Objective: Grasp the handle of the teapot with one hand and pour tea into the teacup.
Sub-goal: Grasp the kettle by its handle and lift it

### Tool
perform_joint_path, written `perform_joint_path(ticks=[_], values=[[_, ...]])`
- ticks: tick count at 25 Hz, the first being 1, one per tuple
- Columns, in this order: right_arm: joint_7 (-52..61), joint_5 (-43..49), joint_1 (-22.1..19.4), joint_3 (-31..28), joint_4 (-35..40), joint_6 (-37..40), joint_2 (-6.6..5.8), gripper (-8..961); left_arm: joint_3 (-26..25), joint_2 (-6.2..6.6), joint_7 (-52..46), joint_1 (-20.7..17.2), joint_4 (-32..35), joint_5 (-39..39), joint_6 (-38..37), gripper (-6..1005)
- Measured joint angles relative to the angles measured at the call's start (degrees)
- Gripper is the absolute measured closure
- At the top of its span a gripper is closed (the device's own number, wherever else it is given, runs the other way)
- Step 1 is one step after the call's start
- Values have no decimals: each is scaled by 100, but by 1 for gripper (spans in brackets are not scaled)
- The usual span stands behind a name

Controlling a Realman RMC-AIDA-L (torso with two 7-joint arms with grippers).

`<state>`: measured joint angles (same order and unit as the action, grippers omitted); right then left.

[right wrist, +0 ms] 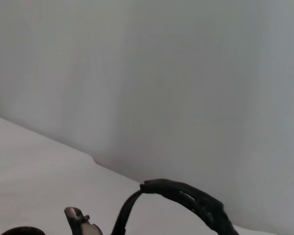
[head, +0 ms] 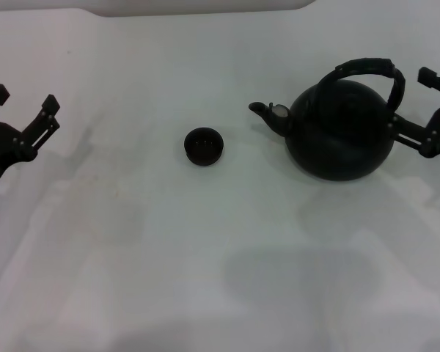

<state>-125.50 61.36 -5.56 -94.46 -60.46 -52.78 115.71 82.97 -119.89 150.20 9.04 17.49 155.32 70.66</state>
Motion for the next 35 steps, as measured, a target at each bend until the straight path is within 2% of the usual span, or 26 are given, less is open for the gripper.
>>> perform_joint_path(ticks=[5, 11, 23, 28, 31, 35], values=[[-13, -61, 152, 27, 171, 37, 6, 159, 0, 0, 0, -9, 0, 0, 7, 125], [-222, -581, 375, 38, 578, 31, 2, 175, 0, 7, 0, -7, 0, -1, 10, 126], [-220, -608, 533, 18, 847, 62, -11, 207, 0, 12, 0, 3, 0, -2, 10, 123], [-328, -608, 575, 21, 919, 48, -9, 444, 0, 18, 0, 2, 7, -2, 10, 123], [-459, -609, 583, 37, 935, 45, -9, 506, 0, 18, 0, -7, 8, -2, 9, 123], [-526, -609, 674, 46, 1034, 14, -18, 668, 0, 18, 0, -7, 2, -2, 9, 123]])
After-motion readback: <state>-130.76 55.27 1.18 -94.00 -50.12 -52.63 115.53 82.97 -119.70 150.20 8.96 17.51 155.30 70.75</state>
